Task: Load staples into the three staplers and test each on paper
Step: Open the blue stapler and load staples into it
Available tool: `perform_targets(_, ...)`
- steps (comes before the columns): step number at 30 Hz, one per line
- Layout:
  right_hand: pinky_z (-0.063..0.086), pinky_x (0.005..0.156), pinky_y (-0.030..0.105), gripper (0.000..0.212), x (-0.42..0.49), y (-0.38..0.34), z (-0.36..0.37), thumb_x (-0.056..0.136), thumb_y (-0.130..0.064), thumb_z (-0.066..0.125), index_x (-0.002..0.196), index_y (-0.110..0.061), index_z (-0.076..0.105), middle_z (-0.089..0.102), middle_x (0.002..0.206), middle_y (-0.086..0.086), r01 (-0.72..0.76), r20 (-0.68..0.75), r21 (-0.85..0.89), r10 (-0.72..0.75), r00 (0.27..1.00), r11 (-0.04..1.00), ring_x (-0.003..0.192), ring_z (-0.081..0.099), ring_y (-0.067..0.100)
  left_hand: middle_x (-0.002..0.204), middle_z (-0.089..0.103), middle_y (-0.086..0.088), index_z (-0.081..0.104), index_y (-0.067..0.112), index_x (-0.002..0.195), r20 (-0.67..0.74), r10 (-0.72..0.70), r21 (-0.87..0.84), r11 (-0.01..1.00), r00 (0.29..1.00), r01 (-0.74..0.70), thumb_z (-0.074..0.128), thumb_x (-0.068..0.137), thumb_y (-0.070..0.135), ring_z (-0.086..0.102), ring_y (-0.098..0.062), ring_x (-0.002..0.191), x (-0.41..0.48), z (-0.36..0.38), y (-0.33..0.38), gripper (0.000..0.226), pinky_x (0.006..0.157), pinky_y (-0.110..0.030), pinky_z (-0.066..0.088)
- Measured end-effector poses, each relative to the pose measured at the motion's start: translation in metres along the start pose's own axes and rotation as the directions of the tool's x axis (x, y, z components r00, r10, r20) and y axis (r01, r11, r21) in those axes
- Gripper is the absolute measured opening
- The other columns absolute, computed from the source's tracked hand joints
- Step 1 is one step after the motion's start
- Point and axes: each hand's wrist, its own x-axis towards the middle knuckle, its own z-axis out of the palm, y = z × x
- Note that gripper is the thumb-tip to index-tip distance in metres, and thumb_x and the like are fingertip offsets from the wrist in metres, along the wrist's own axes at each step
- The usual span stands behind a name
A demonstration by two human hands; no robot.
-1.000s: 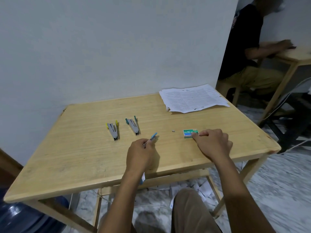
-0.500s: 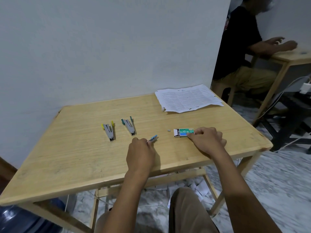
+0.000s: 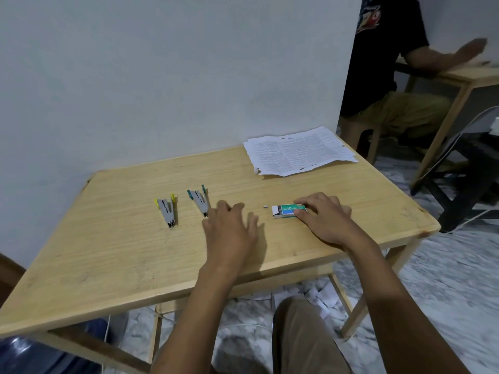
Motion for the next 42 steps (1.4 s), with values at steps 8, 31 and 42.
perform_targets(8,0.020,0.095,0.035,0.033,-0.001,0.008,0.000,0.101,-0.050,0.042,0.132,-0.045,0.052,0.046,0.137,-0.014,0.106,0.032,0.004,-0.106,0.994,0.994,0.128,0.033,0.014,0.126,0.046,-0.001,0.056,0.030,0.131,0.316,0.237,0.096,0.955,0.919,-0.280,0.051,0.094,0.049,0.035,-0.025,0.120,0.038,0.024,0.026,0.042,0.094,-0.038,0.025)
perform_targets(31,0.013,0.091,0.028,0.010,-0.012,-0.017,0.009,0.093,-0.042,0.059,0.099,-0.042,0.066,0.054,0.112,-0.018,0.172,-0.295,-0.003,-0.165,0.941,0.985,0.115,0.042,0.007,0.121,0.045,0.001,0.065,0.032,0.119,0.224,0.240,0.011,0.969,0.945,-0.248,0.055,0.093,0.046,0.032,-0.020,0.113,0.029,0.024,0.012,0.031,0.081,-0.031,0.015)
perform_targets(42,0.026,0.100,0.040,0.016,0.011,-0.042,-0.011,0.093,-0.049,0.059,0.096,-0.042,0.073,0.052,0.109,-0.008,0.179,0.070,-0.201,-0.168,0.983,0.963,0.109,0.029,0.019,0.128,0.042,0.000,0.061,0.030,0.126,0.262,0.203,0.059,0.972,0.943,-0.226,0.054,0.093,0.049,0.029,-0.023,0.121,0.032,0.024,0.015,0.039,0.085,-0.033,0.016)
